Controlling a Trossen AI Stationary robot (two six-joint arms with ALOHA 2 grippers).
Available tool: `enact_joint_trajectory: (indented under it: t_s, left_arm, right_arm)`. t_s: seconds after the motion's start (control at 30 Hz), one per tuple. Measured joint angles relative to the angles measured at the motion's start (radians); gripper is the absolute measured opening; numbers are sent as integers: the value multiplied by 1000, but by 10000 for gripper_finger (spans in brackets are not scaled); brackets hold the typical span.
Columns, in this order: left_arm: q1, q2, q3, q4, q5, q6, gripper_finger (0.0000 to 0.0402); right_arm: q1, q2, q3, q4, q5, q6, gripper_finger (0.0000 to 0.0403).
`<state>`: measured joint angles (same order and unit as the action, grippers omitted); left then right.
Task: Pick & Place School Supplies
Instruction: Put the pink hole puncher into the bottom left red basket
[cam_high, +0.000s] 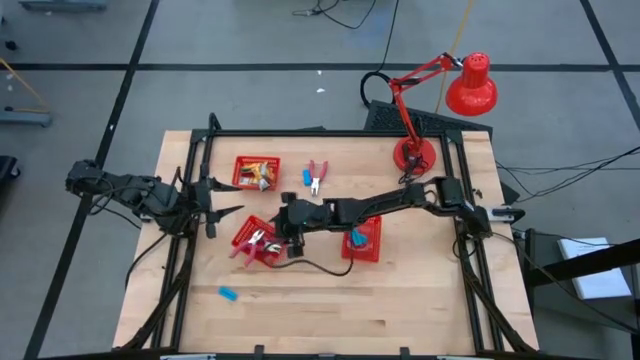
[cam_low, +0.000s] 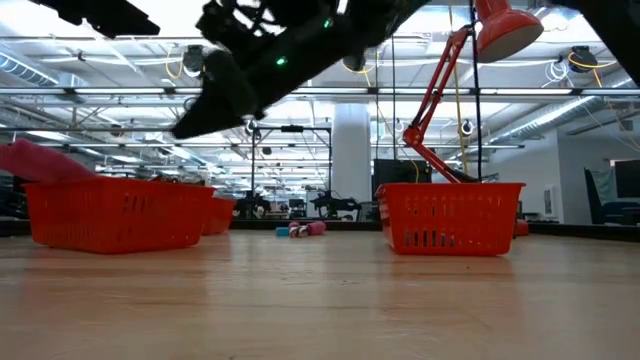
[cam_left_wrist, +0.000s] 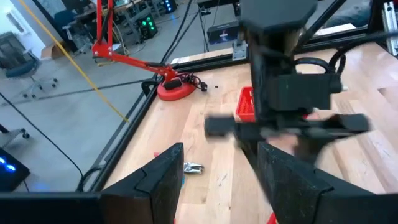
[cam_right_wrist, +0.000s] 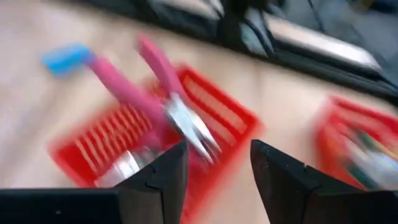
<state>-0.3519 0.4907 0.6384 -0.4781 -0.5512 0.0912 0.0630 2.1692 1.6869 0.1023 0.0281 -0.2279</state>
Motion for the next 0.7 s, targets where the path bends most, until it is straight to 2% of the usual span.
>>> enact_joint_trajectory:
  t_s: [0.13, 0.2, 0.33, 0.47, 0.63, 0.7]
  left_arm:
    - [0, 32, 0, -12, -4, -57, 209]
    - [0, 65, 0, -12, -13, -77, 209]
    - [2, 150, 0, 7, -65, -98, 209]
    - [23, 244, 0, 31, -79, -106, 209]
    - [70, 349, 0, 25, -62, -131, 209]
    - [83, 392, 0, 36, -48, -139, 209]
  right_arm:
    - [3, -69, 1, -236, 227, -54, 166]
    - [-15, -93, -1, -348, 284, -57, 166]
    - [-79, -117, -3, -539, 284, -15, 166]
    - [-134, -124, 1, -667, 279, -61, 167]
    - [-176, -132, -2, -802, 196, -67, 167]
    - [-171, -150, -1, -795, 153, -41, 167]
